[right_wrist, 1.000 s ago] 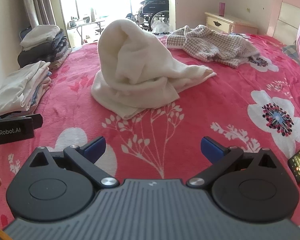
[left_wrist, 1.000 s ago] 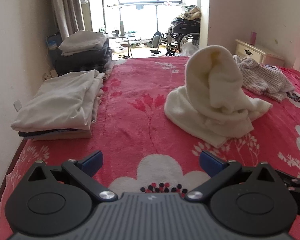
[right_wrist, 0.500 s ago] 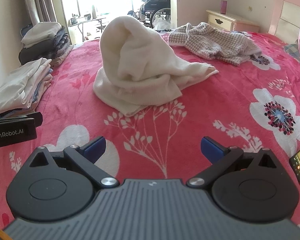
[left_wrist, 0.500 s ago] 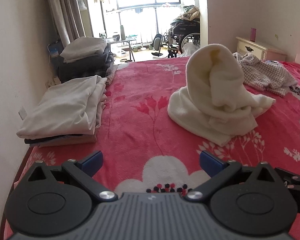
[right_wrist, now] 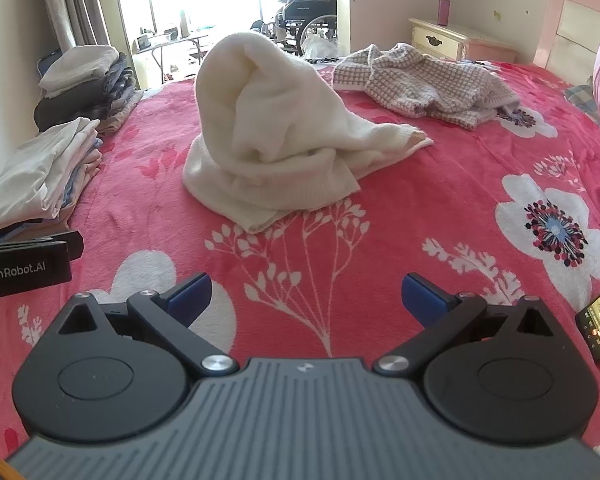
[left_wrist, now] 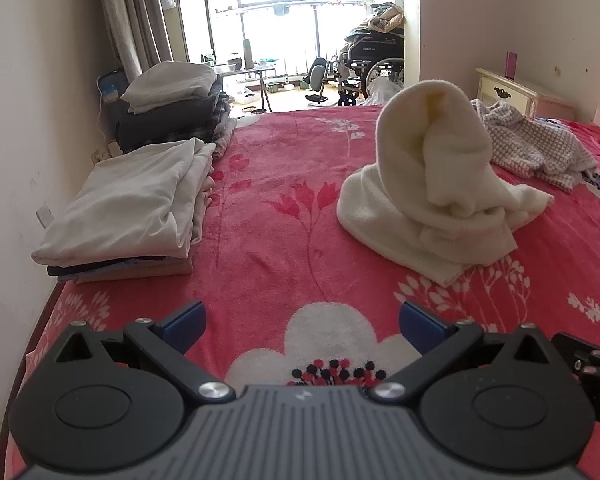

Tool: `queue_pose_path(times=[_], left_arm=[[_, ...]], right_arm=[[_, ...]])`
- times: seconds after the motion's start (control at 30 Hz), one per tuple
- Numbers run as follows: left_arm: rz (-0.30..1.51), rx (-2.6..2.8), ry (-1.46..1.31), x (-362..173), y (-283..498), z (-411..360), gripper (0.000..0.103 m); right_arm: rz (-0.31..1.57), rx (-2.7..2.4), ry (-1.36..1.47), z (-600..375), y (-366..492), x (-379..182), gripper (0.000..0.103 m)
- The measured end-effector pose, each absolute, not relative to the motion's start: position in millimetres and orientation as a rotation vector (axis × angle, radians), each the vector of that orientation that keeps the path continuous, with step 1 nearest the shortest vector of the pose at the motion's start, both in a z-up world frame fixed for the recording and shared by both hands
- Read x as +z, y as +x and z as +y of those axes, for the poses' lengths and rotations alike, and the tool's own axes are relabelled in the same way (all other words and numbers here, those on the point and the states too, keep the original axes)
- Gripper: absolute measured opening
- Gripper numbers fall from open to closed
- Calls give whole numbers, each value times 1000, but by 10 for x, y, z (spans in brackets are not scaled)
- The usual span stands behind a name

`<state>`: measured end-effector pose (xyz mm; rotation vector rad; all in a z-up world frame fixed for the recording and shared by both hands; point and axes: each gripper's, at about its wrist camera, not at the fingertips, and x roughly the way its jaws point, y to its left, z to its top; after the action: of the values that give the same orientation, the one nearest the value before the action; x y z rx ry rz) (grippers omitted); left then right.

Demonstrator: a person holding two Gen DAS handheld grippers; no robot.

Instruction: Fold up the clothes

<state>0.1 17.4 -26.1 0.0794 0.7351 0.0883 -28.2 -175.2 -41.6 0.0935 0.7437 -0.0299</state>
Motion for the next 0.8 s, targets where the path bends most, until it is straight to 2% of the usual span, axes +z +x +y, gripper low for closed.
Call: queue_pose_path(times=[0.8], left_arm=[[738,65,35,-259,10,188,103]], right_arm=[[745,-34,99,-1778,-283,-439,102]])
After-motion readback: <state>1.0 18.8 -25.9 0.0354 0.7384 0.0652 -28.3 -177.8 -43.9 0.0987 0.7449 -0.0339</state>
